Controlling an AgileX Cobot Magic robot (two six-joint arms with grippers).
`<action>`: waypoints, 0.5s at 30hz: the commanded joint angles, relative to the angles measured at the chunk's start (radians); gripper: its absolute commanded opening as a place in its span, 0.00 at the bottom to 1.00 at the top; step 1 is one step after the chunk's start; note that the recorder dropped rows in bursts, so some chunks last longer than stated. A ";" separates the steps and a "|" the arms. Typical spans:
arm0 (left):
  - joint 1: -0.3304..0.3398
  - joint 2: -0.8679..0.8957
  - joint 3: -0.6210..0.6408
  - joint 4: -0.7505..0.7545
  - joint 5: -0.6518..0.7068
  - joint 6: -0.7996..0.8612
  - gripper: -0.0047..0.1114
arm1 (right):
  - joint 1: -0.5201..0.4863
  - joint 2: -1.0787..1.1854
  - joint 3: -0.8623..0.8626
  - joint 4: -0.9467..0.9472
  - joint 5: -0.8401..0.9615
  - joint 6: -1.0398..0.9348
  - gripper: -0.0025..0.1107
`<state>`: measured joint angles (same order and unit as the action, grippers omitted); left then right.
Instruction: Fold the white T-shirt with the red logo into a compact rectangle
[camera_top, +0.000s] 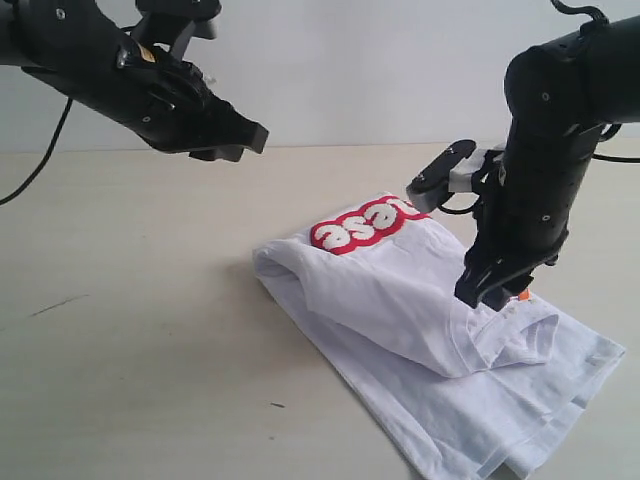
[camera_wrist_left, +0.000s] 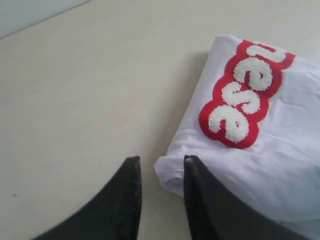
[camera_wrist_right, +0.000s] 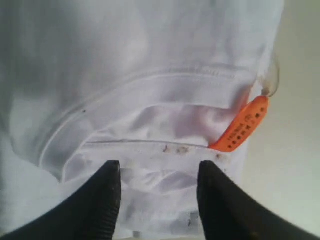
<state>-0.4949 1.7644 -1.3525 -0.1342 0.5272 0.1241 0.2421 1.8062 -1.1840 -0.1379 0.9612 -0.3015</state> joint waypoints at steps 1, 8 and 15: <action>0.038 -0.018 0.004 0.041 0.048 0.007 0.04 | 0.003 0.014 0.010 -0.036 -0.051 0.164 0.26; 0.121 -0.035 0.004 0.049 0.120 0.007 0.04 | 0.019 0.074 -0.004 0.208 0.046 0.013 0.02; 0.159 -0.037 0.004 0.045 0.120 0.007 0.04 | 0.147 0.042 -0.019 0.204 -0.015 -0.011 0.02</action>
<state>-0.3419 1.7370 -1.3525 -0.0877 0.6456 0.1265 0.3383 1.8563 -1.1932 0.0828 1.0275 -0.2950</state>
